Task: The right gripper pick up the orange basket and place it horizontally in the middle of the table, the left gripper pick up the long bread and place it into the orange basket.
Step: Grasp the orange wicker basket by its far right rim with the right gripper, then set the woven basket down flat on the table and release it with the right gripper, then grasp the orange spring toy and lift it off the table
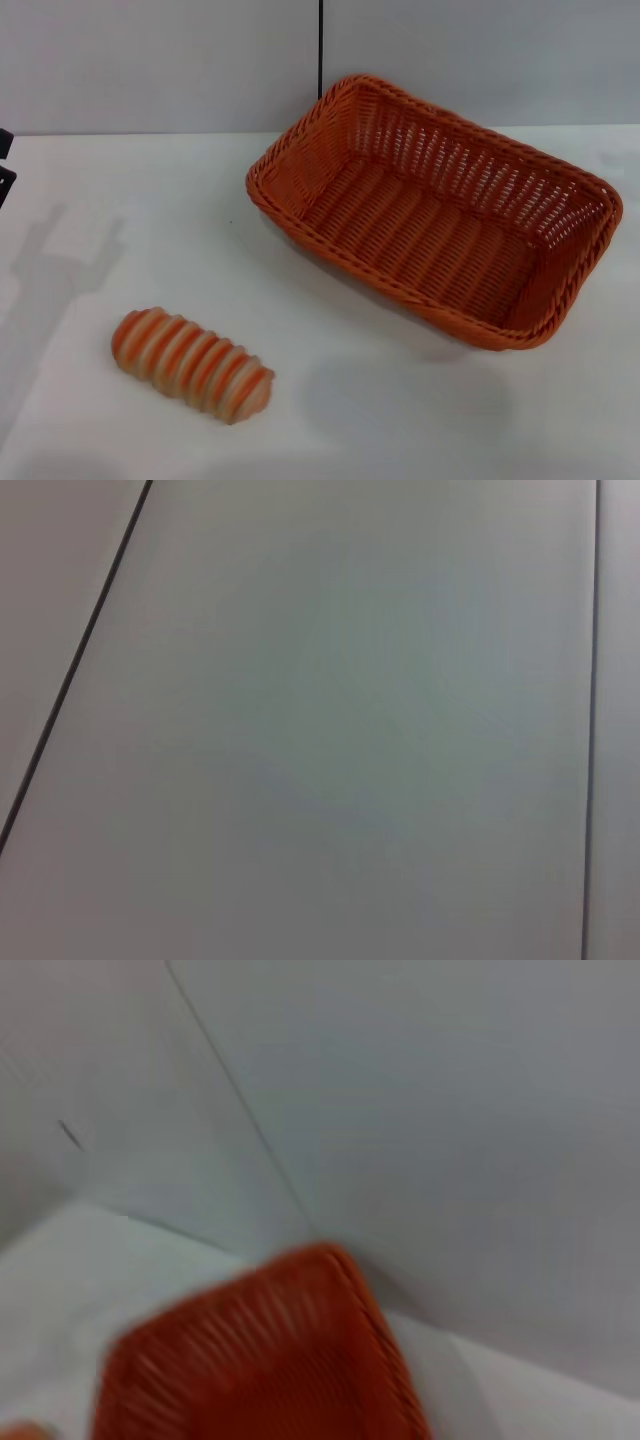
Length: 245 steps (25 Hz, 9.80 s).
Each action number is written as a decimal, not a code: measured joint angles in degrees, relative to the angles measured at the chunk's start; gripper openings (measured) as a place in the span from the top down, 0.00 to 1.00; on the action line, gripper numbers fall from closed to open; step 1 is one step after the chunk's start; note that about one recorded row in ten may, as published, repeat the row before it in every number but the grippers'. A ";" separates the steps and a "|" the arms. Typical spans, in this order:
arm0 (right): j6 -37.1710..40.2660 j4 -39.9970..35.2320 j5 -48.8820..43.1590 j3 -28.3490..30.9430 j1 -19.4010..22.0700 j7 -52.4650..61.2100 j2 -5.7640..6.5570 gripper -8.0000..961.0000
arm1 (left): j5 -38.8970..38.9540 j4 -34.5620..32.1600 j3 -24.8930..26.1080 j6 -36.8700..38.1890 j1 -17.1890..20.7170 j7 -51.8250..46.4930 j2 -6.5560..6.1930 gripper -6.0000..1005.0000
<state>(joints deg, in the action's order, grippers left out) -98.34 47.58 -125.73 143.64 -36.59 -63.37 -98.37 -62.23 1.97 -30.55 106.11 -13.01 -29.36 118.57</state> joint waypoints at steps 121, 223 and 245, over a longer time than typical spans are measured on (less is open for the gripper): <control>-8.25 1.58 20.97 -9.39 5.42 -23.00 -5.48 0.82 | 0.00 0.41 0.01 0.00 -0.22 -0.60 -0.09 0.17; 0.98 -6.65 21.97 6.72 8.59 -33.69 -11.33 0.48 | 0.00 0.13 -2.40 -1.87 -1.80 -4.81 -0.30 0.17; 1.31 -34.96 64.66 21.25 29.68 -67.06 -20.27 0.48 | 0.00 -9.07 -2.35 -4.16 -3.95 -16.47 -0.49 0.17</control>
<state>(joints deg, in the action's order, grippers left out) -97.03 12.62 -61.06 164.89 -6.91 -130.43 -118.64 -62.23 -7.10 -32.90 101.95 -16.97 -45.82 118.07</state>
